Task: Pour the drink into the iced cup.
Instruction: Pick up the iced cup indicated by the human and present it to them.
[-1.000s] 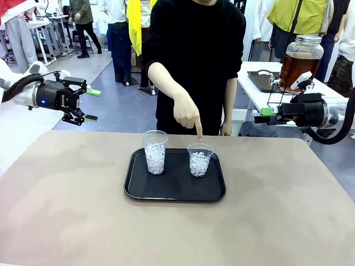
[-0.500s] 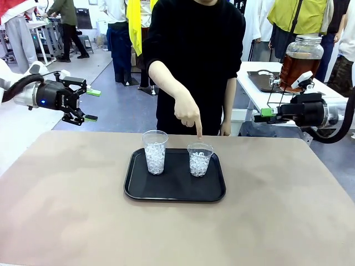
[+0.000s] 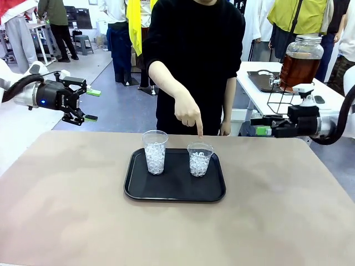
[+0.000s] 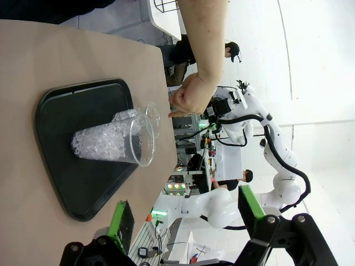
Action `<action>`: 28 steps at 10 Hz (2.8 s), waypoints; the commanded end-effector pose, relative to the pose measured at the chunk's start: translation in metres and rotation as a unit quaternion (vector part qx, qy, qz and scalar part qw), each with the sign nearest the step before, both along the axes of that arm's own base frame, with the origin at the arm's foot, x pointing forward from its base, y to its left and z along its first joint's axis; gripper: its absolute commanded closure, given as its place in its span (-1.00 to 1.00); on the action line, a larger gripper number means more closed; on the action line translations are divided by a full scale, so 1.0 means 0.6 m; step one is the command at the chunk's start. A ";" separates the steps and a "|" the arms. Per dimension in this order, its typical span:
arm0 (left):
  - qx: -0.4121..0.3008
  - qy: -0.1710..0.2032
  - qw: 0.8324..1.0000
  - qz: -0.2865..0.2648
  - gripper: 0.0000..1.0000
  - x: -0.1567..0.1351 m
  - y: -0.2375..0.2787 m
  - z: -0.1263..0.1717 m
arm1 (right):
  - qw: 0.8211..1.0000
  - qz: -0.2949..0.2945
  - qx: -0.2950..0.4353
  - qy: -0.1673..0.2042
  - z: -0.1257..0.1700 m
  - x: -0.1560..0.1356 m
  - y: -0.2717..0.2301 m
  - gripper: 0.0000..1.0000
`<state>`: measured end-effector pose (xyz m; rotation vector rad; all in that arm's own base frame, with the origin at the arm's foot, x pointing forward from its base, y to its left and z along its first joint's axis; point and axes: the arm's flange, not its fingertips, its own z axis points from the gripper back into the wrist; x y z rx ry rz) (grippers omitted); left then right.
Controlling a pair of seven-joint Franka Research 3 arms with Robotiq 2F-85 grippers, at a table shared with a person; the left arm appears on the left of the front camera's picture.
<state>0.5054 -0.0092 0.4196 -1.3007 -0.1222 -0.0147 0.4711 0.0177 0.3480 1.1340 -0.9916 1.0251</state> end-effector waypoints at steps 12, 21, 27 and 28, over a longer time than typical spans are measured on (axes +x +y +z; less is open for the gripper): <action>0.001 -0.001 1.000 0.001 -1.00 -0.003 0.001 0.000 | 0.996 0.008 0.001 -0.089 -0.106 0.017 0.039 -1.00; 0.001 -0.001 1.000 0.001 -1.00 -0.003 0.001 0.000 | 0.995 0.023 0.026 -0.091 -0.194 0.029 0.126 -1.00; 0.001 -0.001 1.000 0.001 -1.00 -0.003 0.001 0.000 | 0.997 0.004 0.021 -0.079 -0.233 0.066 0.146 -1.00; 0.001 -0.001 1.000 0.001 -1.00 -0.003 0.001 0.000 | 0.997 0.004 0.023 -0.078 -0.237 0.071 0.151 -1.00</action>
